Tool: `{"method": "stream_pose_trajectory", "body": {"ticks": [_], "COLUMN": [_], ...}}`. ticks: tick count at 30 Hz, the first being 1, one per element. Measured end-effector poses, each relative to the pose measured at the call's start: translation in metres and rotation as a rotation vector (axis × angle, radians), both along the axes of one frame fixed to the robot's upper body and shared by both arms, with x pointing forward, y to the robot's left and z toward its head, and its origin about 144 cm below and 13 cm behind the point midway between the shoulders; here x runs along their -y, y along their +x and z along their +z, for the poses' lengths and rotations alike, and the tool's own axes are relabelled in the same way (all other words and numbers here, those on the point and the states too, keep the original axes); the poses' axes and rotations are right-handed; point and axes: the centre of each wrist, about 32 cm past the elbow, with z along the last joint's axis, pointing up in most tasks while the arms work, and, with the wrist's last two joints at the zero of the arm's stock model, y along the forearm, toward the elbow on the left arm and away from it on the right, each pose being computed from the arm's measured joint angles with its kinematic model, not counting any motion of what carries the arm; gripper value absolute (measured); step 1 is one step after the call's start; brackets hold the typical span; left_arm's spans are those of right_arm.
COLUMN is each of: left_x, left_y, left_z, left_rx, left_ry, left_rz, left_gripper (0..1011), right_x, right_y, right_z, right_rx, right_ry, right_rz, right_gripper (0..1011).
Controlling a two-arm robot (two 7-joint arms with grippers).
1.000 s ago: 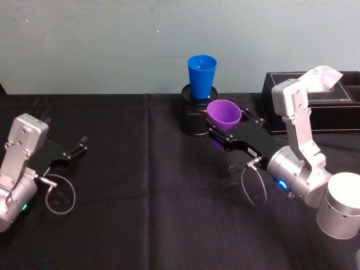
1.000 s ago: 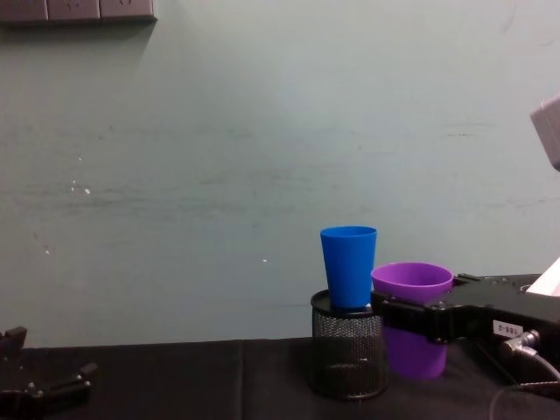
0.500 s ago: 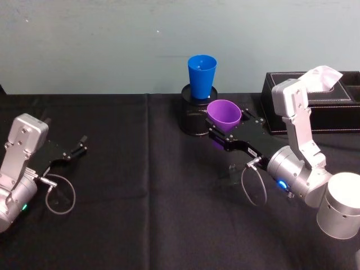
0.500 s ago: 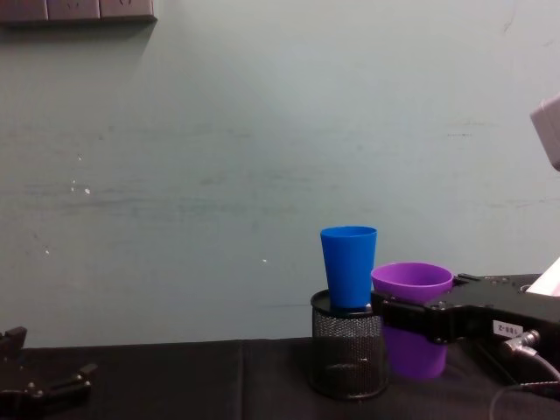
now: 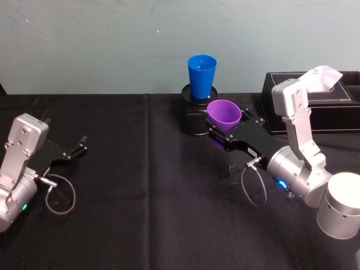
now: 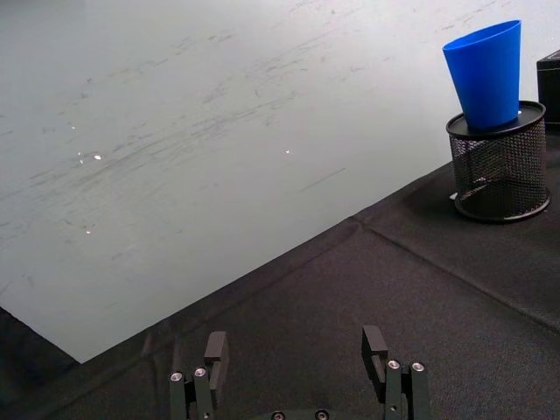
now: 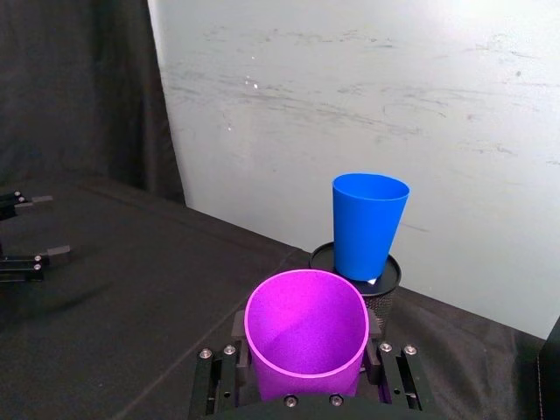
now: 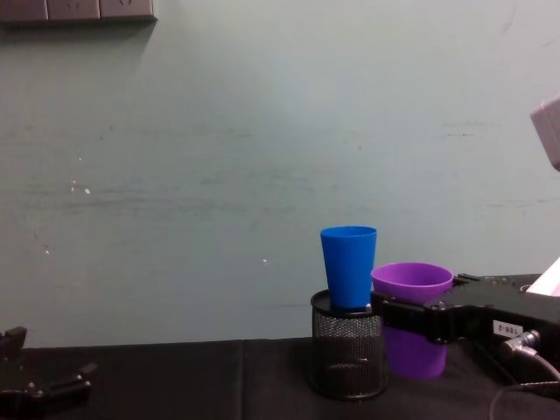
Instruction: Pick up one cup with a gripper and tap it against the other cup.
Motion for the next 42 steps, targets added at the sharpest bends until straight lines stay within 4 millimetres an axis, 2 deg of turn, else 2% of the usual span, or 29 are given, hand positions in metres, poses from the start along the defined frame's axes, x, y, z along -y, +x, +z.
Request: {"method": "stream_pose_trajectory", "body": {"ticks": [37, 42], "left_x": [0.0, 0.0], "left_y": [0.0, 0.0], "left_z": [0.0, 0.0], "left_rx": [0.0, 0.0], "left_ry": [0.0, 0.0], "left_rz": [0.0, 0.0], "left_gripper": [1000, 1000], "right_x": [0.0, -0.0031], "right_y": [0.0, 0.0052], "right_z": [0.0, 0.0006], "right_rx": [0.0, 0.0], "right_ry": [0.0, 0.005], "right_rz": [0.0, -0.005], "right_gripper": [724, 724]}}
